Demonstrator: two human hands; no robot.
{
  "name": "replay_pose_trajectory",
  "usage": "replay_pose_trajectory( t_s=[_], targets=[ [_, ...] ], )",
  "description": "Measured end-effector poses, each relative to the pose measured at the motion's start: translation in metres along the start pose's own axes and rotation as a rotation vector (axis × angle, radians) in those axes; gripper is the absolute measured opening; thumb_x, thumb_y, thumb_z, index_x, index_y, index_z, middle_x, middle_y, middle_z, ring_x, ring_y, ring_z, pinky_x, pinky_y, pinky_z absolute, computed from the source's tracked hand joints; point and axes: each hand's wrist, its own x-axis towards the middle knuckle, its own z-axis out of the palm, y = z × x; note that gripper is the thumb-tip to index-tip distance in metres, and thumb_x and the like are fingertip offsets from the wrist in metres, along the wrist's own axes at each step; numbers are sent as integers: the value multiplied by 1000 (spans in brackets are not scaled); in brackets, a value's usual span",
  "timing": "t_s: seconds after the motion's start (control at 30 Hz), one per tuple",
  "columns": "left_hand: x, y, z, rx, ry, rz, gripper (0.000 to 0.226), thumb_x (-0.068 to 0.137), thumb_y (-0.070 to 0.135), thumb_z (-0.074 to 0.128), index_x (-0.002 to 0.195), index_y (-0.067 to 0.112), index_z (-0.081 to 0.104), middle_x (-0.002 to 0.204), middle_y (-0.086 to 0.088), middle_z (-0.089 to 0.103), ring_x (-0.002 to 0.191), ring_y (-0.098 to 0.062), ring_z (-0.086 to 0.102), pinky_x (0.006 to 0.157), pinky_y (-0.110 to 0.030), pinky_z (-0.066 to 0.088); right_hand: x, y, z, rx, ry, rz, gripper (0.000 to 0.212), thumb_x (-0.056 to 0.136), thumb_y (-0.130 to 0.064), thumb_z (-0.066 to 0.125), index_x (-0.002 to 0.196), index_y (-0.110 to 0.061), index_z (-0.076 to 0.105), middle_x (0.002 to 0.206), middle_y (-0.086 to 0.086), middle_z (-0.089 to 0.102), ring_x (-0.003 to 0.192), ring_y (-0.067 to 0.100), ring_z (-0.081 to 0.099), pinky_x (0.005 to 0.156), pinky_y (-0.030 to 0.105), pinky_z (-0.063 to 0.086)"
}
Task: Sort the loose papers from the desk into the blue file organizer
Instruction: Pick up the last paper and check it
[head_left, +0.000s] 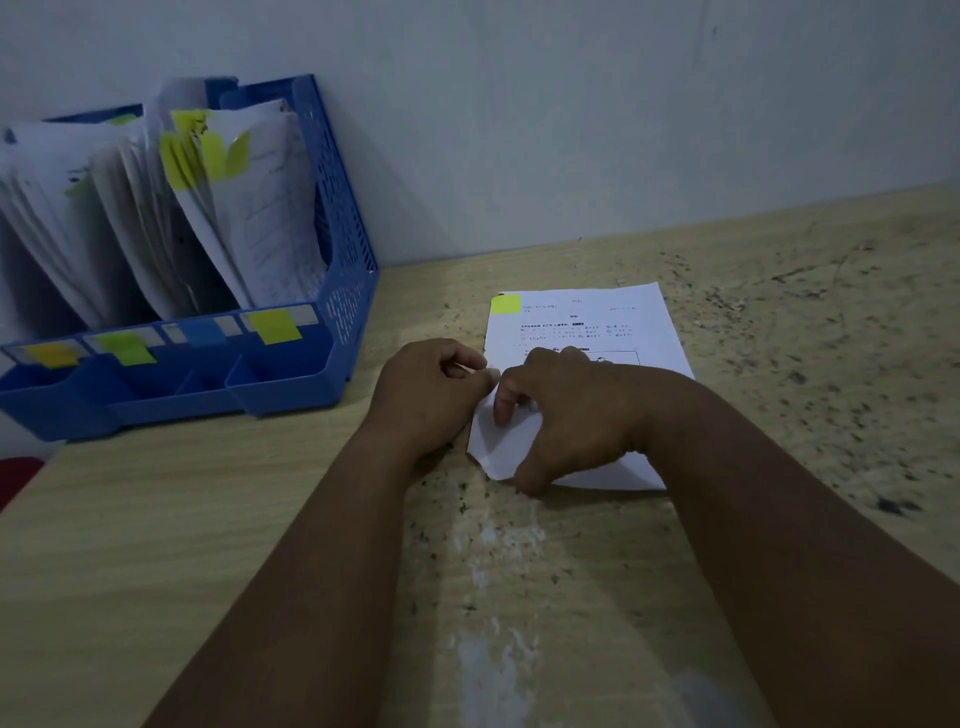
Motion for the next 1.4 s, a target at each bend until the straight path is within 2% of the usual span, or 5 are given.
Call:
replay_pose_trajectory(
  t_s=[0.27,0.8,0.93,1.13,1.4],
  targets=[
    [0,1,-1,-9,-14,-16,9,82,36,80,88,32,76,72,9,73,69,-5,69,67,-28,53,3,0,-4,105,88,-45,12,79,-40,75,83,-29,74,97,-11,65,91,8,60,82,31,52],
    [-6,14,-13,-190,-110,-145,12,93,21,69,98,23,79,90,7,75,69,0,65,54,-13,49,4,16,-10,303,413,-128,9,93,-31,69,86,-32,63,75,-12,68,70,1,61,58,19,44],
    [-8,16,-15,-402,-155,-265,15,87,6,74,102,7,78,91,-19,77,59,-13,66,48,-22,51,0,12,-12,418,372,-123,13,82,-28,81,87,-30,69,72,-13,73,69,0,65,65,23,49],
    [-4,15,-18,-596,-207,-304,26,77,3,81,103,1,77,95,-20,77,79,-30,73,63,-34,59,0,7,-12,482,326,-165,24,71,-18,90,83,-26,72,71,-10,74,71,-2,69,75,24,52],
    [4,16,-16,-764,-161,-387,20,91,0,59,107,-7,69,102,-22,74,85,-34,69,74,-41,56,11,10,-2,372,484,-87,44,65,-72,77,91,-38,68,86,-21,68,79,-5,62,72,23,52]
  ],
)
